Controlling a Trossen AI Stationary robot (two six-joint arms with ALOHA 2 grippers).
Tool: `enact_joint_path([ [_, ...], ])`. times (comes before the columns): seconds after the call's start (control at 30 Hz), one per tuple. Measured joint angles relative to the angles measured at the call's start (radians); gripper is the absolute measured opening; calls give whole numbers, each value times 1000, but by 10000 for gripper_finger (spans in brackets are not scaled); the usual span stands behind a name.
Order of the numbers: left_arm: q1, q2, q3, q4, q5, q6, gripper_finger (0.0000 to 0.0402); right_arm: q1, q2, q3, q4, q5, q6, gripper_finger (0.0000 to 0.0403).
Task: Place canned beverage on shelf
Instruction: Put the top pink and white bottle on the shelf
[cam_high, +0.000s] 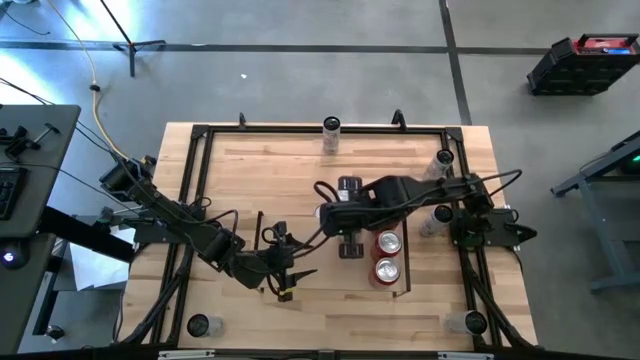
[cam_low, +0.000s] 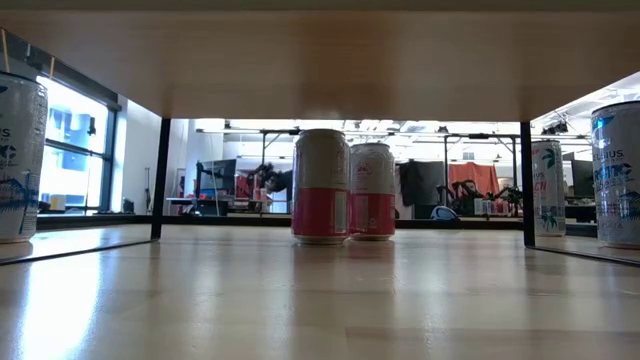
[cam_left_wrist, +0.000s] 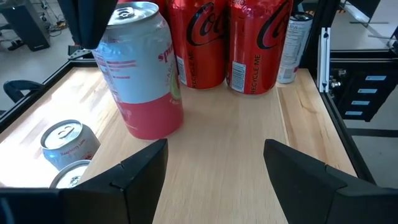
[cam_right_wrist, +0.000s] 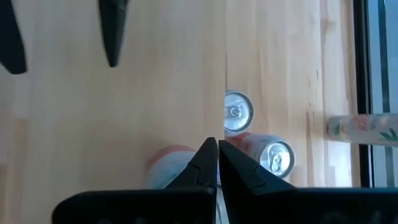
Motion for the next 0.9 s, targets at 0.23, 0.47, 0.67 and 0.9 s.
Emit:
enact_joint_path([
  [0.23, 0, 0, 0, 0, 1, 0, 255, 0, -15, 1, -16, 1, 14, 0],
  [0.47, 0, 0, 0, -1, 1, 0, 255, 0, -47, 4, -34, 16, 45, 0],
  [0.67, 0, 0, 0, -3, 1, -1, 255, 5, -52, 4, -75, -60, 66, 0],
  [0.9, 0, 0, 0, -3, 1, -9, 255, 7, -52, 4, -75, -71, 67, 0],
])
